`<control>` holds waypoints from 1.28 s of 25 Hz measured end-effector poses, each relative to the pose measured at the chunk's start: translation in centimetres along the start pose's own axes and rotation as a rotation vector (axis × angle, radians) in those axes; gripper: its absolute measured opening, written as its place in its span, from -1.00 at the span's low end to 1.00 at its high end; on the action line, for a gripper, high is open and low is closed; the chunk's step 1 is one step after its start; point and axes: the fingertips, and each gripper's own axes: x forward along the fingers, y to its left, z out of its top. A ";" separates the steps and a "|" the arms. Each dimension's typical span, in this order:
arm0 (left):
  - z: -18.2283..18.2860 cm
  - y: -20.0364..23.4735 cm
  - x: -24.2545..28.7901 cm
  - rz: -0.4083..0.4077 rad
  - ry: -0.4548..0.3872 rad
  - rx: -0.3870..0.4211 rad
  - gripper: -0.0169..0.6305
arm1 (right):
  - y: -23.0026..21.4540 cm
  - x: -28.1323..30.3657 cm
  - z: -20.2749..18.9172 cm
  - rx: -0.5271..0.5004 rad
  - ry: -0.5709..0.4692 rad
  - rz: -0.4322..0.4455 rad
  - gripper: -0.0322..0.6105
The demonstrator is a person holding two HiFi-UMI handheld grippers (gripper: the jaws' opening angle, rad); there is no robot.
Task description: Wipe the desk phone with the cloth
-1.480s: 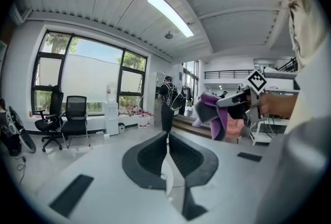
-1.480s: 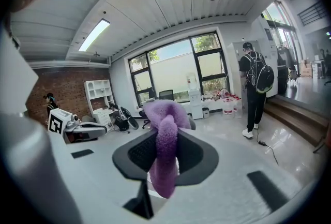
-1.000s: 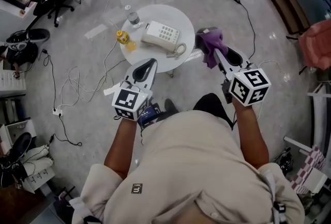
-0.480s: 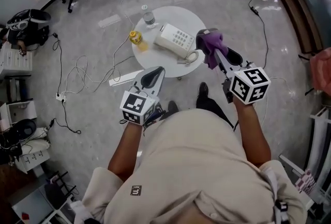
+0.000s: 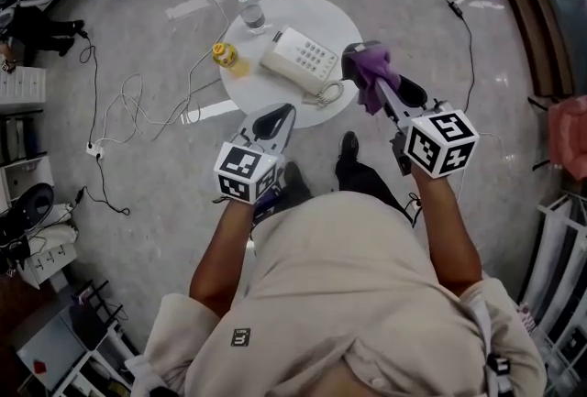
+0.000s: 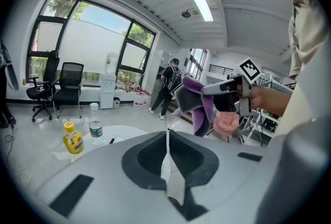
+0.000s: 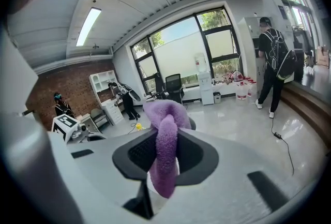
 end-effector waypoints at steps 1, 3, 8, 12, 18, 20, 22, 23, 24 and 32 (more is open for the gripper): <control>-0.2 0.0 0.7 -0.003 0.009 -0.004 -0.91 | -0.3 0.3 -0.2 0.003 0.006 0.002 -0.68; -0.8 0.0 2.0 -0.008 0.026 -0.012 -0.91 | -1.0 0.7 -0.5 0.009 0.014 0.006 -0.68; -2.0 0.1 4.7 -0.010 0.057 -0.047 -0.91 | -3.0 1.1 -1.1 0.024 0.026 0.002 -0.68; -3.1 0.6 6.0 -0.005 0.081 -0.089 -0.91 | -4.2 1.3 -1.7 0.039 0.034 -0.003 -0.68; -5.8 2.2 8.6 0.003 0.128 -0.201 -0.91 | -5.4 2.4 -3.5 0.057 0.061 0.001 -0.68; -6.4 2.7 9.3 0.012 0.131 -0.252 -0.91 | -5.8 2.7 -4.2 0.063 0.076 0.003 -0.68; -6.9 3.1 9.9 0.023 0.132 -0.295 -0.91 | -6.1 3.0 -4.8 0.070 0.090 0.006 -0.68; -7.2 3.3 10.0 0.030 0.133 -0.315 -0.91 | -6.2 3.2 -5.0 0.074 0.097 0.008 -0.68; -7.5 3.5 10.2 0.037 0.135 -0.333 -0.91 | -6.2 3.3 -5.3 0.077 0.103 0.011 -0.68; -9.6 4.7 11.2 0.077 0.158 -0.423 -0.91 | -6.7 4.9 -6.6 0.095 0.134 0.033 -0.68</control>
